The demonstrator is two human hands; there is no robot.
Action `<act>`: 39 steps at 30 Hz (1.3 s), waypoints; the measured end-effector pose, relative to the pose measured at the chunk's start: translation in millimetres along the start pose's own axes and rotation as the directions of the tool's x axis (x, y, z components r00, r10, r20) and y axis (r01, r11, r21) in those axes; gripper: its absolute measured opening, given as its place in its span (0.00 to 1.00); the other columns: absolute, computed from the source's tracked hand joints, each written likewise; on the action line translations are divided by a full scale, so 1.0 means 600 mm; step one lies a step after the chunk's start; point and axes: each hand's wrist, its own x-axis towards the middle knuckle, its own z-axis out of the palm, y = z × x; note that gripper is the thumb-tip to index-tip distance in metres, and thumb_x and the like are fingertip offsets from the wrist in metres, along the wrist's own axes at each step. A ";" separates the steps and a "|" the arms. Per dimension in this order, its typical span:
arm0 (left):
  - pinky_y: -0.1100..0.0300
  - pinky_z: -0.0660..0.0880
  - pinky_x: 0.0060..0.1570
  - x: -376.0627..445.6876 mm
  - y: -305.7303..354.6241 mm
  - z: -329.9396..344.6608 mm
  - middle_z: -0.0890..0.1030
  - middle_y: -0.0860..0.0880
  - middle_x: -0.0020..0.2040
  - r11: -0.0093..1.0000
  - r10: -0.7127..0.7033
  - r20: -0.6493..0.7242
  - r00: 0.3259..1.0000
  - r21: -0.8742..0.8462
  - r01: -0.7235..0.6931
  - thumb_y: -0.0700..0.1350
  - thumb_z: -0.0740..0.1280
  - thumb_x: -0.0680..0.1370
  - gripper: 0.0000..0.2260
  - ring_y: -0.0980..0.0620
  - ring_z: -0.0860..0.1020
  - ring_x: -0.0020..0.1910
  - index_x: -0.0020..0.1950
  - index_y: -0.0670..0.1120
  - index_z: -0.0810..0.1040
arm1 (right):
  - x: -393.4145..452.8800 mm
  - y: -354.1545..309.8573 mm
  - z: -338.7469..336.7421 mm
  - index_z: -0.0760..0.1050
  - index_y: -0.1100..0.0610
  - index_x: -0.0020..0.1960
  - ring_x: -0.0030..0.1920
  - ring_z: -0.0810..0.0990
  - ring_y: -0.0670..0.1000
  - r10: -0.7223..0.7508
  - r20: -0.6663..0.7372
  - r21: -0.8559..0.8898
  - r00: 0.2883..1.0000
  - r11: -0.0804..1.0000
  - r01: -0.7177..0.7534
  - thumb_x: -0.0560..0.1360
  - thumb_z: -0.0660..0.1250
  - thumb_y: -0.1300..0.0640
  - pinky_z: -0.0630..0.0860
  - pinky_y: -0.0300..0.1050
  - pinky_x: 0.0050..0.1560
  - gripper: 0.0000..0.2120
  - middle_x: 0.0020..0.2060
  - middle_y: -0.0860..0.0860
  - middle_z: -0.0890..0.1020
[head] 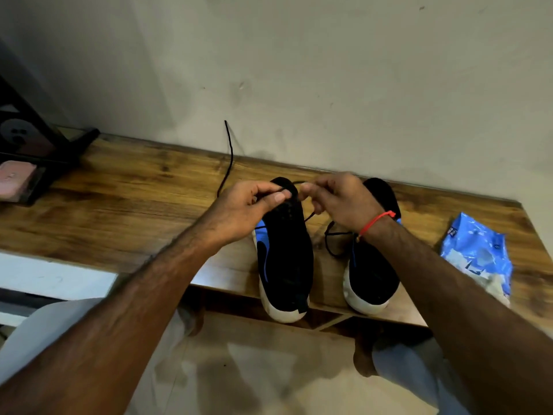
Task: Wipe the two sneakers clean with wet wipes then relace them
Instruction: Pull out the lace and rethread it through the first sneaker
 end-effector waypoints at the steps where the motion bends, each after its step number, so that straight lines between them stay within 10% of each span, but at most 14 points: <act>1: 0.70 0.72 0.41 0.001 -0.007 -0.002 0.85 0.61 0.46 1.000 -0.027 -0.057 0.998 0.009 0.028 0.48 0.67 0.83 0.08 0.69 0.79 0.41 0.56 0.55 0.85 | 0.001 0.005 -0.009 0.84 0.55 0.45 0.28 0.74 0.44 0.064 -0.075 0.025 0.995 0.998 -0.062 0.80 0.65 0.51 0.73 0.41 0.36 0.12 0.27 0.47 0.75; 4: 0.69 0.70 0.33 0.007 -0.022 -0.009 0.82 0.62 0.35 0.993 -0.105 -0.202 0.974 -0.083 0.089 0.43 0.70 0.81 0.08 0.62 0.76 0.34 0.52 0.55 0.86 | -0.001 0.019 -0.031 0.84 0.52 0.44 0.28 0.75 0.38 0.161 -0.118 -0.091 0.980 0.981 -0.173 0.80 0.66 0.49 0.73 0.35 0.37 0.12 0.29 0.46 0.79; 9: 0.66 0.72 0.27 0.007 -0.010 -0.002 0.86 0.52 0.40 0.985 -0.118 -0.197 0.973 -0.148 0.089 0.42 0.76 0.75 0.04 0.58 0.81 0.35 0.48 0.50 0.87 | -0.014 0.011 -0.011 0.70 0.40 0.71 0.73 0.65 0.51 0.028 0.051 -0.413 0.998 0.911 -0.004 0.76 0.65 0.37 0.62 0.62 0.70 0.24 0.68 0.43 0.75; 15: 0.72 0.69 0.24 0.000 0.006 0.018 0.87 0.48 0.39 0.985 -0.123 -0.163 0.979 -0.137 0.101 0.44 0.77 0.74 0.06 0.59 0.81 0.31 0.48 0.43 0.85 | -0.019 -0.014 0.015 0.84 0.54 0.54 0.44 0.83 0.43 -0.154 0.065 0.011 0.986 0.988 0.154 0.77 0.71 0.56 0.80 0.47 0.52 0.07 0.39 0.47 0.85; 28: 0.57 0.81 0.28 -0.015 -0.046 0.039 0.85 0.48 0.42 0.933 -0.273 -0.063 0.960 0.225 0.281 0.53 0.76 0.75 0.11 0.52 0.85 0.38 0.50 0.48 0.81 | -0.027 0.038 0.022 0.83 0.56 0.52 0.36 0.82 0.47 0.171 0.010 0.287 0.985 0.943 -0.167 0.78 0.69 0.61 0.79 0.41 0.43 0.05 0.39 0.50 0.85; 39: 0.61 0.78 0.29 -0.014 -0.061 0.039 0.84 0.43 0.56 0.854 -0.488 0.058 0.871 -0.177 0.490 0.44 0.69 0.81 0.06 0.52 0.81 0.43 0.56 0.44 0.83 | -0.044 0.031 0.085 0.82 0.51 0.47 0.51 0.72 0.46 -0.067 0.034 -0.267 0.997 0.961 0.074 0.75 0.72 0.54 0.72 0.43 0.54 0.02 0.47 0.47 0.74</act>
